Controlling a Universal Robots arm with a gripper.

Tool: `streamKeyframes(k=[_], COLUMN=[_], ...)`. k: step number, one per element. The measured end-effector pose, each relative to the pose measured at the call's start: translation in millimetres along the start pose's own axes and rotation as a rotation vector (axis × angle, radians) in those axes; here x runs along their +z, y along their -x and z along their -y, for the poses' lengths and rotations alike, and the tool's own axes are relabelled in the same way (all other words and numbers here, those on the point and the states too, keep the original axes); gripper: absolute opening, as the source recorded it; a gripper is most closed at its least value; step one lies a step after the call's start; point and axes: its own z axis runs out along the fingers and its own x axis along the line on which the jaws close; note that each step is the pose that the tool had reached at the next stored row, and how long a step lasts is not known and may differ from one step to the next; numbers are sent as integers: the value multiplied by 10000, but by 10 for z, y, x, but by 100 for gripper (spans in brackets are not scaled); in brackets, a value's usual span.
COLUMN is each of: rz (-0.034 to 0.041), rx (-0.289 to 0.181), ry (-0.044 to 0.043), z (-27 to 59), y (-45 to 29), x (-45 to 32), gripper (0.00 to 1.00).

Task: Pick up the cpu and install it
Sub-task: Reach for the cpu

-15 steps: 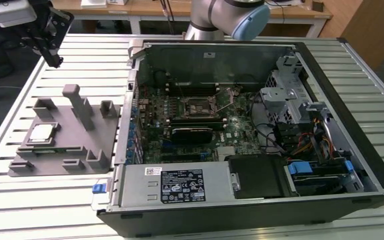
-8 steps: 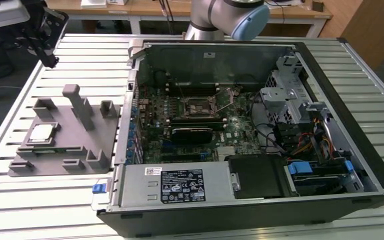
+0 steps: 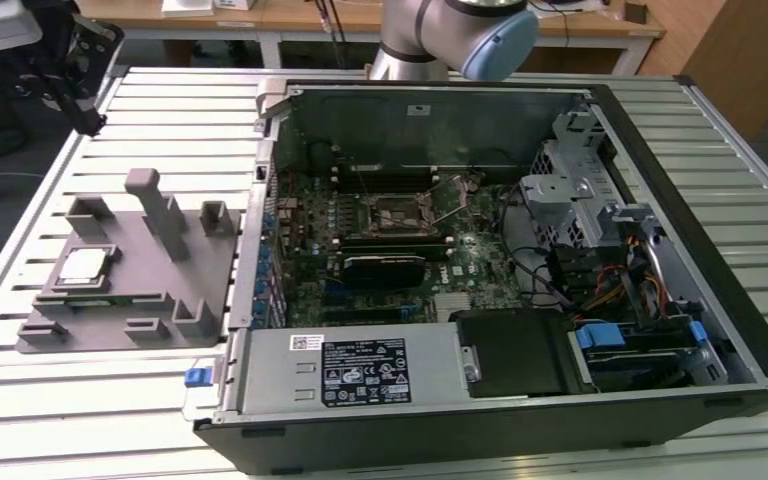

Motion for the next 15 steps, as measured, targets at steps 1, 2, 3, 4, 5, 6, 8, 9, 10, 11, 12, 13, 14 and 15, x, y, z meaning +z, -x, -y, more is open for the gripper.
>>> streamKeyframes(k=[1,2,3,4,5,6,8,9,10,11,12,13,14,15], rz=[-1,-2,-2,-1,-1,-2,-1,-1,-2,-1,-1,-2,-1,-2], rx=[0,0,0,1,0,1,1,0,1,0,0,1,0,1], ry=[0,-1,-1,-1,0,0,0,0,-1,0,0,-1,-1,-1], z=[1,2,2,3,4,5,6,7,7,8,9,10,11,11], y=[-12,-24,-35,-48,-57,-67,-85,-93,-103,-112,-122,-133,-143,-152], x=[-1,-1,-1,-1,-1,-2,-2,-2,-2,-2,-2,-2,-2,-2], gripper=[11,11,11,11,11,11,11,11,11,11,11,11,11,11])
